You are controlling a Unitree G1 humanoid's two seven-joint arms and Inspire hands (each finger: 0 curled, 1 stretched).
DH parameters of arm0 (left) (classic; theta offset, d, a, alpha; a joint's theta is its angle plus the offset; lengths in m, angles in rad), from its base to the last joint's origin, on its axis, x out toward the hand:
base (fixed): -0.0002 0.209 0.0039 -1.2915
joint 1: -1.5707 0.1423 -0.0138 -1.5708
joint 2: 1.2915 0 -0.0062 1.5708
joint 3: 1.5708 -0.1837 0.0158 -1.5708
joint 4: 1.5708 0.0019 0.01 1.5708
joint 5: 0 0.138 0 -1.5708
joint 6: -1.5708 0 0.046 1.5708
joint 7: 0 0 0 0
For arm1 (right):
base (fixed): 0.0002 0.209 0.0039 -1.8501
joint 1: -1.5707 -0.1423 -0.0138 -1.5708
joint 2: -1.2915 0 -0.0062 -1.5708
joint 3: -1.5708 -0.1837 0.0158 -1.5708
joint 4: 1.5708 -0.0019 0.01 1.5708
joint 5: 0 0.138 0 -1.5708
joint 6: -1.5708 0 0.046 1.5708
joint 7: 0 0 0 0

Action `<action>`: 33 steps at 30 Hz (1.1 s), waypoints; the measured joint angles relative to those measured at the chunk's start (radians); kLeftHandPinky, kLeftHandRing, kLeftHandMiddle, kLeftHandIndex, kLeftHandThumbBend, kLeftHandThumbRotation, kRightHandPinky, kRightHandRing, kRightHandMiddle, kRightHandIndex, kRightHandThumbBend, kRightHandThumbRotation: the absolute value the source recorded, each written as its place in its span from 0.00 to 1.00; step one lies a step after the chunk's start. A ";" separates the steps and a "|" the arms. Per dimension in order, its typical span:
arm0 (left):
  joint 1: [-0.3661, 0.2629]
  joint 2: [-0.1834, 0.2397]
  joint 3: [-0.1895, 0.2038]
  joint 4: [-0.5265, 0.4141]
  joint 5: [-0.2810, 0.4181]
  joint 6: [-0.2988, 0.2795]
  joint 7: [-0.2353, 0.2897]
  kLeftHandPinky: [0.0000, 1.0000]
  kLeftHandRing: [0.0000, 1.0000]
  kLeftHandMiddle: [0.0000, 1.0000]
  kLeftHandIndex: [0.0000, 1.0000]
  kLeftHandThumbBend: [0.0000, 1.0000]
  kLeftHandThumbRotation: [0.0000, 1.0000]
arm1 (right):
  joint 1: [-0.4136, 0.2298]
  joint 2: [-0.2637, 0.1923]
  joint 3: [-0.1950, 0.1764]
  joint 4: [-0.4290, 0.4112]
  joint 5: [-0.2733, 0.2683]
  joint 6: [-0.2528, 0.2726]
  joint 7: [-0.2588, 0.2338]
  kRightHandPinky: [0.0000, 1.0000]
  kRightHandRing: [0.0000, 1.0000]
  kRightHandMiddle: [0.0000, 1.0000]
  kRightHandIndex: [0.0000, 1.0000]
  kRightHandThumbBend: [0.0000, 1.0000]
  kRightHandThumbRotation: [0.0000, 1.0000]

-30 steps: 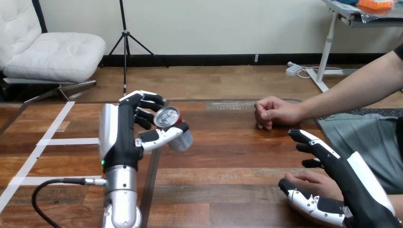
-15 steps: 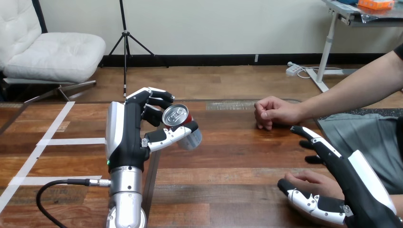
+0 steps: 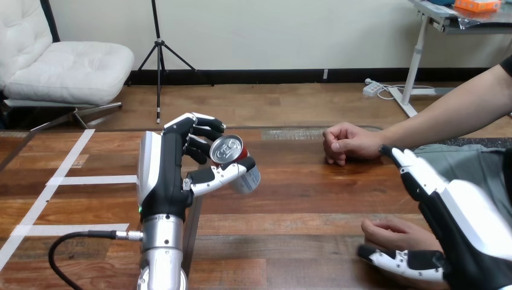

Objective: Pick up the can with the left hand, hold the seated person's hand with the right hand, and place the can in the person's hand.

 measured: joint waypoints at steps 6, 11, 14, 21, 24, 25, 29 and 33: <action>0.017 -0.001 0.000 -0.003 0.007 0.000 0.000 0.36 0.41 0.47 0.51 0.71 0.00 | 0.001 -0.030 -0.030 -0.045 -0.119 0.014 -0.010 1.00 1.00 0.98 0.96 0.92 0.11; 0.027 -0.001 0.000 -0.003 0.015 0.000 -0.001 0.35 0.41 0.47 0.51 0.70 0.00 | 0.002 -0.036 -0.051 -0.083 -0.193 0.048 -0.009 1.00 0.99 0.96 0.94 0.97 0.08; 0.031 -0.001 0.000 -0.003 0.016 0.000 -0.002 0.35 0.41 0.47 0.51 0.70 0.00 | 0.002 -0.036 -0.062 -0.100 -0.219 0.067 -0.002 1.00 0.99 0.96 0.93 0.98 0.07; 0.035 -0.001 0.000 -0.003 0.018 0.000 -0.003 0.35 0.41 0.47 0.51 0.70 0.00 | 0.002 -0.047 -0.079 -0.119 -0.251 0.096 0.032 1.00 0.99 0.95 0.91 0.99 0.07; 0.036 -0.002 0.000 -0.005 0.020 0.001 -0.003 0.35 0.41 0.47 0.51 0.70 0.00 | 0.003 -0.062 -0.083 -0.121 -0.260 0.107 0.052 1.00 0.98 0.95 0.91 0.99 0.07; 0.037 -0.002 0.000 -0.005 0.020 0.001 -0.003 0.35 0.41 0.47 0.51 0.70 0.00 | 0.003 -0.069 -0.085 -0.121 -0.264 0.111 0.060 1.00 0.98 0.95 0.91 0.99 0.08; 0.039 -0.003 0.000 -0.005 0.022 0.001 -0.003 0.34 0.40 0.47 0.51 0.69 0.00 | 0.003 -0.083 -0.089 -0.122 -0.273 0.127 0.094 1.00 0.97 0.94 0.90 0.98 0.09; 0.041 -0.004 0.000 -0.006 0.024 0.001 -0.004 0.35 0.41 0.47 0.51 0.69 0.00 | 0.003 -0.097 -0.090 -0.122 -0.275 0.144 0.124 1.00 0.97 0.94 0.90 0.98 0.09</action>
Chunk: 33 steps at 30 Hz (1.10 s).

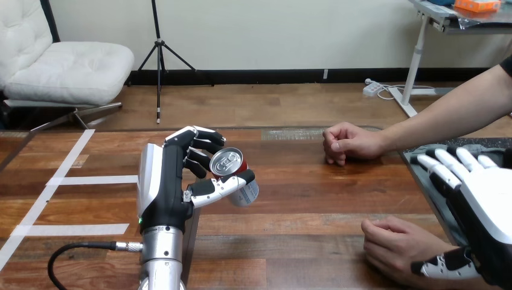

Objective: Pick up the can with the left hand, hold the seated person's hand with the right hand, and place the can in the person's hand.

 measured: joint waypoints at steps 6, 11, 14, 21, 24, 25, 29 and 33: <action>0.001 0.000 0.001 0.000 -0.001 0.000 -0.005 0.35 0.41 0.48 0.51 0.69 0.00 | 0.000 -0.018 0.000 0.000 0.003 0.017 0.039 0.97 0.95 0.93 0.89 0.97 0.08; 0.001 0.000 0.002 0.000 -0.001 0.000 -0.009 0.35 0.41 0.48 0.51 0.69 0.00 | 0.000 -0.026 0.000 0.000 0.005 0.036 0.079 0.96 0.95 0.93 0.88 0.95 0.08; 0.001 0.000 0.003 0.000 -0.001 0.000 -0.010 0.35 0.41 0.48 0.51 0.69 0.00 | 0.000 -0.034 0.000 0.000 0.005 0.049 0.104 0.95 0.94 0.92 0.88 0.95 0.07; 0.001 0.000 0.004 0.000 -0.001 0.000 -0.012 0.35 0.41 0.48 0.51 0.70 0.00 | -0.004 -0.049 0.001 0.000 0.005 0.078 0.149 0.93 0.92 0.92 0.87 0.94 0.06; 0.001 0.000 0.004 0.000 -0.002 0.000 -0.013 0.35 0.41 0.47 0.51 0.70 0.00 | -0.007 -0.050 0.002 0.001 0.006 0.095 0.168 0.90 0.91 0.91 0.86 0.94 0.05; 0.001 0.000 0.004 0.000 -0.002 0.000 -0.013 0.34 0.41 0.47 0.51 0.70 0.00 | -0.007 -0.050 0.003 0.001 0.006 0.100 0.172 0.89 0.91 0.90 0.86 0.94 0.05; 0.001 0.000 0.005 0.000 -0.002 0.000 -0.013 0.34 0.41 0.47 0.51 0.70 0.00 | -0.010 -0.050 0.007 0.008 0.006 0.113 0.186 0.88 0.90 0.90 0.85 0.94 0.05; 0.001 0.000 0.005 0.000 -0.002 0.000 -0.013 0.34 0.41 0.47 0.51 0.70 0.00 | -0.013 -0.050 0.012 0.016 0.006 0.122 0.195 0.86 0.90 0.89 0.84 0.94 0.05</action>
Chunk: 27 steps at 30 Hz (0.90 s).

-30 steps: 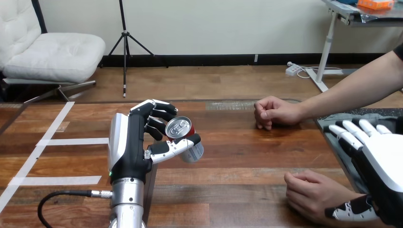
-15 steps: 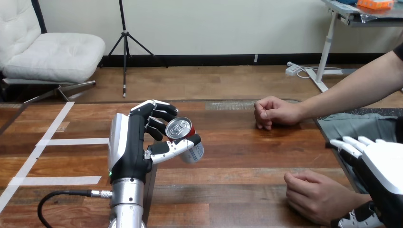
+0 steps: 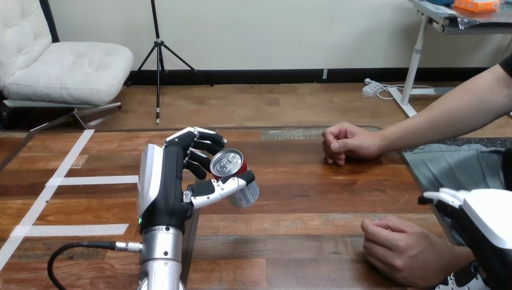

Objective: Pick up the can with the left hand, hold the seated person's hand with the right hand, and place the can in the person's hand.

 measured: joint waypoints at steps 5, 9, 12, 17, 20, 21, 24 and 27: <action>0.000 0.000 0.000 0.000 0.000 0.000 0.000 0.34 0.41 0.47 0.51 0.71 0.00 | -0.008 -0.002 0.007 0.015 -0.001 0.010 0.012 0.85 0.89 0.89 0.83 0.94 0.05; 0.000 0.000 0.000 0.000 0.000 0.000 0.000 0.34 0.40 0.47 0.51 0.71 0.00 | -0.012 -0.004 0.008 0.026 -0.003 0.013 0.015 0.84 0.89 0.89 0.83 0.94 0.06; 0.000 0.000 0.001 0.000 0.000 0.000 0.000 0.34 0.40 0.47 0.51 0.71 0.00 | -0.014 -0.008 0.009 0.035 -0.007 0.016 0.018 0.84 0.89 0.89 0.84 0.93 0.07; 0.000 0.000 0.001 0.000 0.000 0.000 0.000 0.34 0.40 0.47 0.50 0.71 0.00 | -0.017 -0.024 0.012 0.050 -0.012 0.022 0.028 0.84 0.89 0.89 0.84 0.92 0.09; 0.000 0.001 0.001 0.000 0.000 0.000 0.000 0.34 0.40 0.47 0.50 0.71 0.00 | -0.018 -0.036 0.014 0.058 -0.013 0.024 0.036 0.84 0.90 0.90 0.85 0.92 0.09; 0.000 0.001 0.001 0.000 0.000 0.000 0.000 0.34 0.40 0.47 0.50 0.71 0.00 | -0.018 -0.039 0.015 0.061 -0.013 0.026 0.038 0.84 0.90 0.90 0.85 0.91 0.09; 0.000 0.001 0.001 0.000 -0.001 0.000 -0.001 0.34 0.40 0.47 0.50 0.71 0.00 | -0.020 -0.045 0.018 0.066 -0.014 0.033 0.044 0.84 0.90 0.90 0.85 0.91 0.09; 0.000 0.001 0.002 0.000 -0.001 0.000 -0.002 0.34 0.40 0.47 0.50 0.71 0.00 | -0.022 -0.050 0.022 0.075 -0.014 0.034 0.044 0.84 0.90 0.90 0.85 0.91 0.10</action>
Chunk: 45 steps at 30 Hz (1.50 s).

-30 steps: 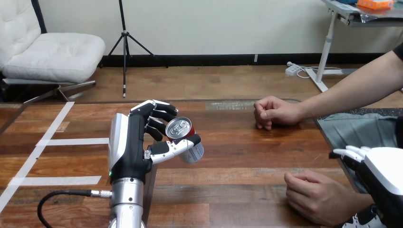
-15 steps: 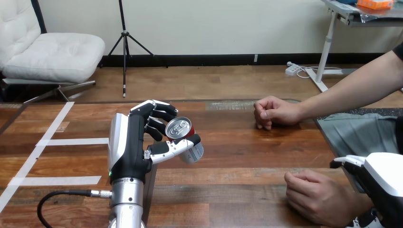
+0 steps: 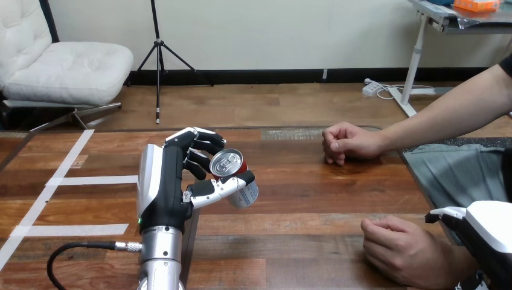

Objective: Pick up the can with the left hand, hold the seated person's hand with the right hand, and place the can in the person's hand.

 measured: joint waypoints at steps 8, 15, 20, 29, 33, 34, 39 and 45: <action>0.000 0.001 0.000 0.000 0.000 0.000 -0.002 0.34 0.40 0.47 0.50 0.71 0.00 | -0.003 -0.015 0.015 0.022 0.000 0.006 0.001 0.84 0.89 0.89 0.84 0.90 0.10; 0.000 0.003 0.000 0.000 0.001 0.000 -0.003 0.34 0.40 0.47 0.50 0.71 0.00 | -0.004 -0.031 0.022 0.038 0.000 0.010 0.001 0.84 0.88 0.89 0.84 0.90 0.10; 0.000 0.003 0.001 0.000 0.000 0.000 -0.004 0.34 0.40 0.47 0.50 0.71 0.00 | -0.009 -0.031 0.022 0.052 0.000 0.016 0.001 0.83 0.88 0.88 0.84 0.90 0.09; 0.000 0.004 0.002 0.000 -0.002 -0.002 -0.005 0.34 0.40 0.46 0.50 0.71 0.00 | -0.014 -0.031 0.030 0.067 -0.008 0.035 0.004 0.85 0.89 0.89 0.84 0.88 0.09; 0.000 0.004 0.002 0.000 -0.003 -0.003 -0.005 0.34 0.40 0.46 0.50 0.71 0.00 | -0.018 -0.034 0.038 0.073 -0.024 0.039 0.008 0.85 0.89 0.89 0.85 0.87 0.10; 0.000 0.004 0.002 0.000 -0.003 -0.003 -0.005 0.34 0.40 0.46 0.50 0.71 0.00 | -0.019 -0.035 0.041 0.074 -0.029 0.039 0.010 0.85 0.89 0.89 0.85 0.87 0.10; 0.000 0.004 0.002 0.000 -0.006 -0.004 -0.006 0.34 0.40 0.46 0.50 0.71 0.00 | -0.026 -0.050 0.057 0.077 -0.042 0.044 0.021 0.87 0.90 0.90 0.86 0.86 0.11; 0.000 0.006 0.002 0.000 -0.006 -0.004 -0.007 0.33 0.40 0.46 0.50 0.71 0.00 | -0.037 -0.068 0.075 0.085 -0.065 0.053 0.030 0.87 0.90 0.90 0.85 0.86 0.11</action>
